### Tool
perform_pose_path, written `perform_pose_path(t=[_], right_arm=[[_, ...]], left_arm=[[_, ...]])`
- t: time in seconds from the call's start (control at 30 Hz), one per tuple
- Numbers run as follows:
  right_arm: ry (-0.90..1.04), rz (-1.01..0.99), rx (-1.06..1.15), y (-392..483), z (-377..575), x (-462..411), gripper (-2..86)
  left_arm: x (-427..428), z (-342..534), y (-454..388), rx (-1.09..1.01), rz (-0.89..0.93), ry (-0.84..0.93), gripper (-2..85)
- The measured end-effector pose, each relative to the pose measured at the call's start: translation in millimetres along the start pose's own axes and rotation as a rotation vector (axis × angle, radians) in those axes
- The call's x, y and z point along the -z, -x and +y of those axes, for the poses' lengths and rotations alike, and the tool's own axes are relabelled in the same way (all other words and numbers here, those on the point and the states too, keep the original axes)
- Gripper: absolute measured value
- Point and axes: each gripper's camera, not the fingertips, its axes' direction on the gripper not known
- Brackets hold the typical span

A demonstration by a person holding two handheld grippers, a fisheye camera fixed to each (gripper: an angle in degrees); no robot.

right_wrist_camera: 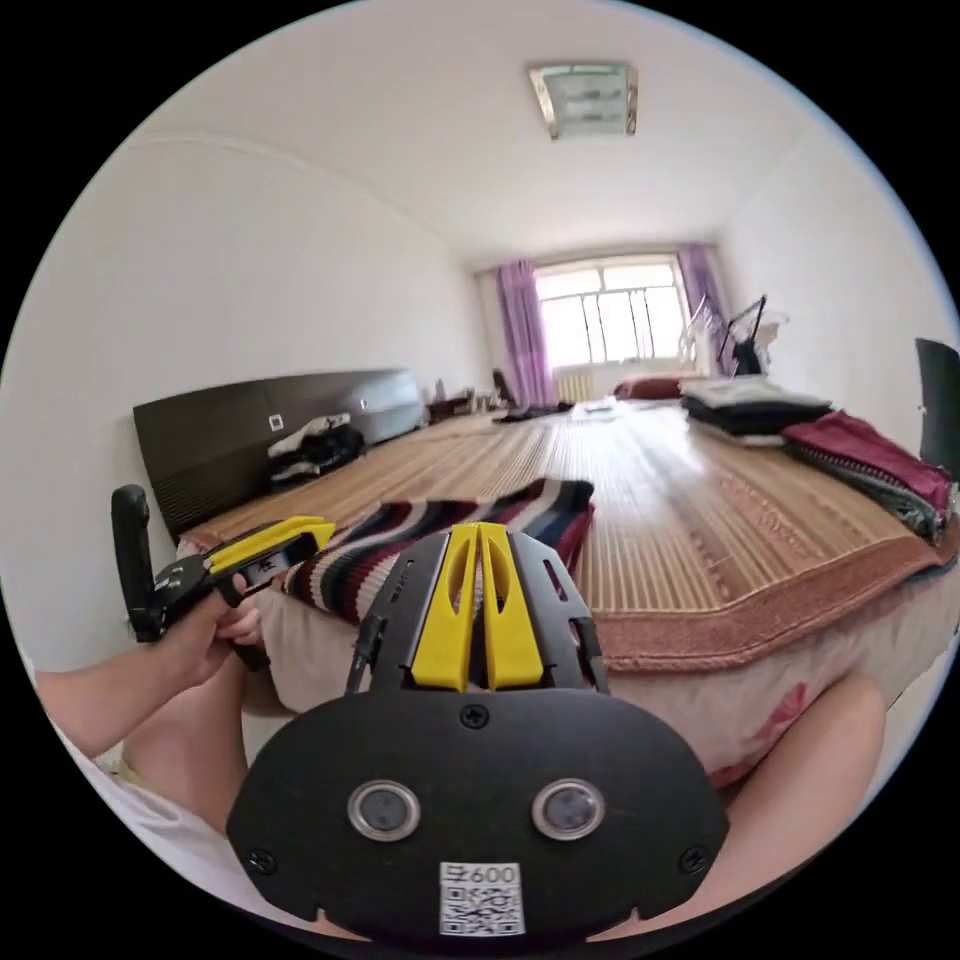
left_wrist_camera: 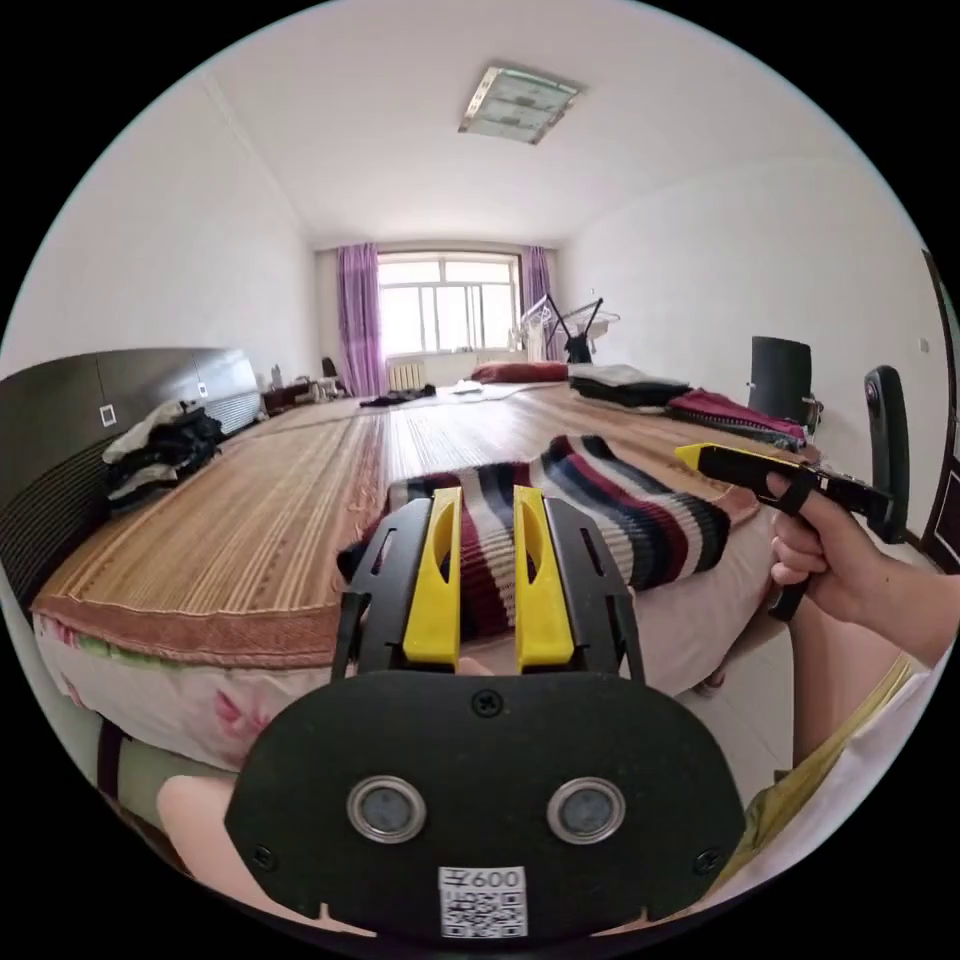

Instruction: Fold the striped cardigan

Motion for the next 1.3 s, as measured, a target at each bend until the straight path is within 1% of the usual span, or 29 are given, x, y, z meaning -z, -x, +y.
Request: perform_pose_path(t=[0.03,0.07,0.1,0.13,0.17,0.2,0.37,0.43,0.5,0.53,0.57,0.6,0.63,0.67,0.7,0.77,0.83,0.87,0.9,0.93,0.97,1.07,1.17,1.23,1.3], right_arm=[[0.132,-0.019,0.003,-5.1,-0.3,-17.6,-0.8],[0.213,-0.046,0.037,-9.8,7.4,-29.1,-0.8],[0.173,-0.063,0.043,-13.3,14.0,-26.5,-0.8],[0.046,-0.088,0.011,-22.3,28.6,-16.0,-0.8],[0.026,-0.113,-0.043,-30.7,36.0,-15.3,-0.8],[0.011,-0.124,-0.047,-31.2,36.7,-13.7,-0.8],[0.003,0.077,0.277,31.8,29.4,-9.7,-0.6],[-0.010,0.121,0.322,47.7,26.6,-4.9,-0.3],[-0.030,0.209,0.426,72.5,19.3,8.2,0.5],[-0.123,0.293,0.493,92.8,16.8,20.0,2.3],[-0.253,0.329,0.582,113.7,19.5,30.9,4.2],[-0.307,0.325,0.641,123.7,21.9,34.9,5.2],[-0.350,0.279,0.781,141.9,25.9,38.2,6.7],[-0.314,0.201,0.940,159.2,29.3,35.9,7.7],[-0.278,0.165,1.019,167.5,31.4,33.0,8.3],[-0.107,0.130,1.256,195.3,40.7,11.7,10.5],[-0.041,0.159,1.319,206.3,40.8,-7.6,11.3],[0.030,0.176,1.361,211.4,36.8,-23.2,11.7],[0.085,0.186,1.376,213.8,33.4,-32.2,11.9],[0.212,0.186,1.375,217.3,24.2,-49.4,12.1],[0.261,0.168,1.320,218.1,12.9,-57.9,12.3],[0.298,0.143,1.221,213.8,-10.0,-63.9,12.4],[0.268,0.120,1.184,201.0,-21.2,-61.8,12.3],[0.252,0.092,1.154,192.7,-34.6,-54.4,12.2],[0.230,0.052,1.052,178.3,-63.2,-37.3,11.8]], left_arm=[[-9.0,2.7,1.0,0.002,0.007,0.037,7.4],[-23.6,12.7,5.7,0.045,0.022,0.095,7.3],[-22.7,28.0,10.0,0.084,0.033,0.021,7.1],[-21.8,38.5,9.1,0.055,0.021,-0.009,7.0],[-22.2,40.4,7.6,0.032,0.012,-0.009,6.9],[-22.5,39.7,4.7,-0.003,-0.008,-0.006,7.0],[-28.0,35.4,11.9,-0.023,-0.002,-0.001,6.9],[-29.2,36.0,16.4,-0.015,-0.003,-0.012,6.8],[-30.6,35.3,18.8,-0.017,-0.010,-0.021,6.9],[-31.1,34.9,20.8,-0.011,-0.008,-0.026,6.9],[-31.4,34.8,22.0,-0.006,-0.008,-0.030,6.9],[-31.6,35.2,25.0,0.005,-0.006,-0.043,6.8],[-31.9,35.7,26.7,0.014,-0.005,-0.048,6.7],[-32.8,36.2,30.4,0.034,-0.002,-0.059,6.5],[-33.3,35.7,33.5,0.043,-0.001,-0.067,6.4],[-34.4,33.1,36.6,0.039,0.000,-0.069,6.3],[-35.7,30.1,40.3,0.039,0.006,-0.070,6.3],[-36.7,28.3,43.4,0.041,0.014,-0.073,6.3],[-37.8,26.4,46.5,0.044,0.022,-0.076,6.2],[-38.9,24.0,49.0,0.045,0.027,-0.077,6.2],[-39.5,22.4,50.0,0.046,0.029,-0.076,6.3],[-41.9,13.9,52.8,0.055,0.027,-0.069,6.3],[-44.6,0.6,55.0,0.078,0.027,-0.048,6.6],[-46.0,-17.2,58.9,0.081,0.055,0.004,6.9],[-38.5,-52.4,59.6,-0.024,0.051,0.084,7.2]])
